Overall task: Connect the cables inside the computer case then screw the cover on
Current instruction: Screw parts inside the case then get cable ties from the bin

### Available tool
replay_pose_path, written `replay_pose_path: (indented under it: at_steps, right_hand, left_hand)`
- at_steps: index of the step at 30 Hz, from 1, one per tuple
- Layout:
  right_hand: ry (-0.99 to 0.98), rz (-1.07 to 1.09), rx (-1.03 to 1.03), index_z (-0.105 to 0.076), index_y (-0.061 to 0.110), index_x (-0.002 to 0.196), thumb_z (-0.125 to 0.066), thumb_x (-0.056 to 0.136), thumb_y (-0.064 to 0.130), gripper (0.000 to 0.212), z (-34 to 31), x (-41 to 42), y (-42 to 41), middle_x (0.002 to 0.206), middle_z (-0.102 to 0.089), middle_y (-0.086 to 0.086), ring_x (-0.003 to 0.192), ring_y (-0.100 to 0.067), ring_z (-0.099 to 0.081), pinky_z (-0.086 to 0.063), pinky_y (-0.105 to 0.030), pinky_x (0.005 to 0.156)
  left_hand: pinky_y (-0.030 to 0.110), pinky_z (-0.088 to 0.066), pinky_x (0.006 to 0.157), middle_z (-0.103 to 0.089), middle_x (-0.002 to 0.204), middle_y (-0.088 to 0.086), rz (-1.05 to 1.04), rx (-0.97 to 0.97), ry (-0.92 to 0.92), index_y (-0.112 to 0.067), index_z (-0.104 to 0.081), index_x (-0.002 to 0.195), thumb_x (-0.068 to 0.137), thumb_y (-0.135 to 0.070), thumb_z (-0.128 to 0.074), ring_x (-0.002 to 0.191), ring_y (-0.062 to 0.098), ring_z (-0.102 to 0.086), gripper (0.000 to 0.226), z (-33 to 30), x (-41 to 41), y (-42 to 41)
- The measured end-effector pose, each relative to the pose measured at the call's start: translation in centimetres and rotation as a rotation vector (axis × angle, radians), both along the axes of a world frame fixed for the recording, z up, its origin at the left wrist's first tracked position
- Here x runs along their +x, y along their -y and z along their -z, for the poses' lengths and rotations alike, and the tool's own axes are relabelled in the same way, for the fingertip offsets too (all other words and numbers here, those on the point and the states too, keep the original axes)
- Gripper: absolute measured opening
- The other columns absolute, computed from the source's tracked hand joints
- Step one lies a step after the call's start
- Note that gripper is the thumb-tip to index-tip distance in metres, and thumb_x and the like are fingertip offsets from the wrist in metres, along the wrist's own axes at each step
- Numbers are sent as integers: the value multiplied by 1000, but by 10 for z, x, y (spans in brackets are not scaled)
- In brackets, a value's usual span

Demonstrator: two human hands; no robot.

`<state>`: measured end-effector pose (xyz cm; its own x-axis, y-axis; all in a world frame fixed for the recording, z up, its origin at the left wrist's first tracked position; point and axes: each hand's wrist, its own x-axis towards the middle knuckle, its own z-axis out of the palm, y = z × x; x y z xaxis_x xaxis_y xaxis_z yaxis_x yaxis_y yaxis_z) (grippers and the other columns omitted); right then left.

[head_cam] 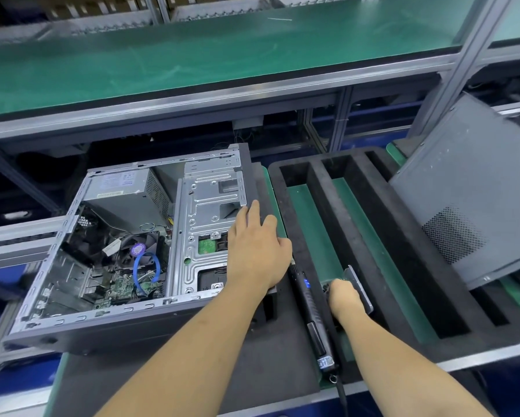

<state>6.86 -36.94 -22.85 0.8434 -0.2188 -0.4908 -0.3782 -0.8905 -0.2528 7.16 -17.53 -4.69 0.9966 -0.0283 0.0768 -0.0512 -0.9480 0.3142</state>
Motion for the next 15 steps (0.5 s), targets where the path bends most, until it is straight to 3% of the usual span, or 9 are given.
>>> replay_pose_path:
  at_steps: [3, 5, 7, 9, 12, 15]
  right_hand:
    - [-1, 107, 75, -69, 10, 97, -48, 89, -6, 27, -5, -2, -2, 103, -72, -9, 95, -27, -71, -53, -31, 66]
    - [26, 196, 160, -70, 18, 94, -54, 91, 1, 24, -8, 0, 0, 103, -73, -2, 97, -21, -71, -41, -24, 54]
    - [147, 378, 350, -73, 13, 89, -64, 88, 6, 12, -10, 2, 2, 93, -72, -4, 93, -23, -69, -42, -21, 61]
    - [232, 554, 480, -74, 6, 78, -69, 80, 1, 7, -15, 2, 2, 73, -69, -6, 75, -25, -66, -48, -21, 64]
    - [253, 851, 903, -66, 7, 70, -62, 81, -10, 20, -25, -2, -4, 60, -61, -6, 55, -21, -58, -43, -18, 44]
    - [225, 1127, 1270, -56, 3, 75, -58, 90, -7, 18, -32, -6, -5, 65, -51, -9, 50, -19, -51, -39, -24, 47]
  left_hand:
    - [46, -22, 117, -18, 163, 7, 2, 2, 9, -20, -56, 120, 90, -31, -42, 149, 25, -9, 34, 1, 0, 0]
    - [46, -22, 118, -19, 163, 8, 5, -2, 15, -20, -56, 120, 91, -31, -42, 149, 26, -9, 34, 1, 1, 0]
    - [45, -22, 118, -19, 163, 8, 7, -3, 14, -20, -56, 120, 91, -31, -42, 149, 26, -9, 34, 0, 0, 0]
    - [45, -21, 118, -18, 163, 8, 9, 0, 11, -20, -55, 121, 91, -31, -42, 149, 26, -9, 35, -1, 0, 0]
    - [45, -21, 118, -19, 163, 8, 10, 7, 9, -20, -55, 122, 91, -30, -42, 149, 27, -10, 36, -2, 0, 0]
    - [46, -22, 118, -17, 164, 8, 11, 6, -5, -20, -55, 123, 91, -31, -41, 149, 27, -8, 36, -2, -1, 1]
